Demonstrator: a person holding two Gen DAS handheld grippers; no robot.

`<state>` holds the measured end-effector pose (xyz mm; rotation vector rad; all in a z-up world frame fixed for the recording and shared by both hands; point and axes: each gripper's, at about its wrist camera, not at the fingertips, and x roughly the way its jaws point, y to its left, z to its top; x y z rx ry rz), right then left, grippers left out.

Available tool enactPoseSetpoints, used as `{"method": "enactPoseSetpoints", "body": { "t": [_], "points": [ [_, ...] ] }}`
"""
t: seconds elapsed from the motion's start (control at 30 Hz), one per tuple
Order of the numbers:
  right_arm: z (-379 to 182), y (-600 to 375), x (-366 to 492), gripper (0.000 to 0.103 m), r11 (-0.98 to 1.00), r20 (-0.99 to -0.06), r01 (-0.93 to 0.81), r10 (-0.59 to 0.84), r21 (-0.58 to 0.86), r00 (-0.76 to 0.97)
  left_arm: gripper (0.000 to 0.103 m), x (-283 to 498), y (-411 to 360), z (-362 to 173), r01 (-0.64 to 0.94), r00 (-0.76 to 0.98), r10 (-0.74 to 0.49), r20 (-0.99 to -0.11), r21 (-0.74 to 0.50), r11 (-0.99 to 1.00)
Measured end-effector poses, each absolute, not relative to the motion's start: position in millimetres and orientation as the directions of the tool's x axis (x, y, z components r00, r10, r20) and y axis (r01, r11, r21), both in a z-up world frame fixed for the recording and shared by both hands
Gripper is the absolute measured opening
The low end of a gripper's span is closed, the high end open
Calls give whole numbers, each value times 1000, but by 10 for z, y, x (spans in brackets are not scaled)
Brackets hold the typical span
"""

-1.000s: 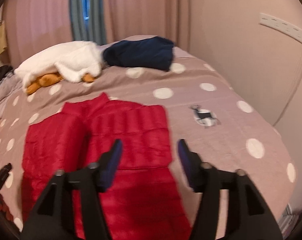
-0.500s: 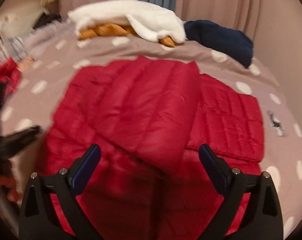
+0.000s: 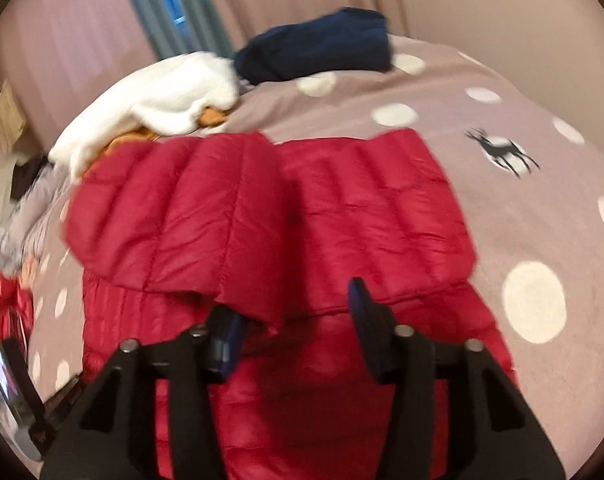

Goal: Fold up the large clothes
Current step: 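Grasp the jacket's other side edge with the right gripper and fold it over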

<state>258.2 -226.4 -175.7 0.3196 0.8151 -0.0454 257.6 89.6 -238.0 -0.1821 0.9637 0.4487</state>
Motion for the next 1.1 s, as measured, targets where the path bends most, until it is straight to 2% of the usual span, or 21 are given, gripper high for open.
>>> {"method": "enactPoseSetpoints", "body": {
  "t": [0.1, 0.17, 0.2, 0.3, 0.37, 0.43, 0.47, 0.5, 0.53, 0.57, 0.6, 0.67, 0.73, 0.8, 0.87, 0.97, 1.1],
  "points": [
    [-1789, -2350, 2564, 53, 949, -754, 227, 17, 218, 656, 21, 2585, 892, -2387, -446, 491, 290, -821, 48, 894],
    [-1792, -2380, 2548, 66, 943, -764, 260, -10, 207, 645, 21, 2586, 880, -2382, -444, 494, 291, -819, 50, 895],
    [-1772, -2404, 2533, 69, 939, -762, 285, -39, 194, 647, 21, 2583, 878, -2376, -442, 498, 289, -818, 47, 896],
    [-1626, -2417, 2449, 73, 932, -727, 349, -170, 101, 665, 21, 2561, 860, -2301, -421, 536, 251, -806, 3, 907],
    [-1498, -2442, 2418, 83, 927, -688, 371, -235, 54, 686, 21, 2540, 805, -2208, -399, 581, 230, -781, -27, 917],
    [-1375, -2482, 2348, 92, 916, -639, 397, -271, 59, 720, 21, 2528, 743, -2116, -368, 634, 213, -744, -47, 929],
    [-1345, -2512, 2329, 91, 917, -621, 389, -255, 88, 741, 21, 2525, 678, -2054, -336, 677, 200, -709, -56, 940],
    [-1340, -2537, 2334, 88, 925, -614, 359, -214, 121, 760, 21, 2527, 636, -2022, -307, 706, 179, -686, -69, 949],
    [-1358, -2570, 2360, 75, 938, -618, 314, -161, 147, 769, 21, 2538, 588, -1994, -276, 731, 153, -665, -83, 958],
    [-1379, -2557, 2393, 55, 946, -630, 284, -126, 155, 766, 21, 2580, 530, -1978, -231, 752, 109, -650, -106, 967],
    [-1460, -2521, 2474, 46, 956, -663, 254, -95, 148, 742, 21, 2631, 488, -1984, -193, 759, 67, -648, -126, 973],
    [-1613, -2490, 2567, 20, 964, -690, 234, -82, 129, 719, 21, 2706, 429, -2010, -150, 770, 20, -638, -151, 977],
    [-1762, -2460, 2658, 8, 967, -706, 228, -82, 115, 703, 21, 2771, 368, -2073, -136, 771, 16, -636, -140, 981],
    [-1958, -2439, 2757, 8, 970, -732, 226, -92, 86, 675, 21, 2887, 287, -2255, -133, 737, 36, -675, -93, 987],
    [-2154, -2455, 2845, 4, 971, -759, 226, -92, 74, 644, 21, 3000, 333, -2411, -132, 681, -7, -732, -132, 983],
    [-2327, -2521, 2919, 0, 970, -768, 217, -56, 109, 638, 21, 3004, 489, -2422, -149, 687, -54, -724, -213, 966],
    [-2342, -2402, 2916, 0, 978, -758, 207, -118, 23, 642, 21, 3011, 403, -2421, -155, 682, -8, -732, -155, 976]
  ]
}}
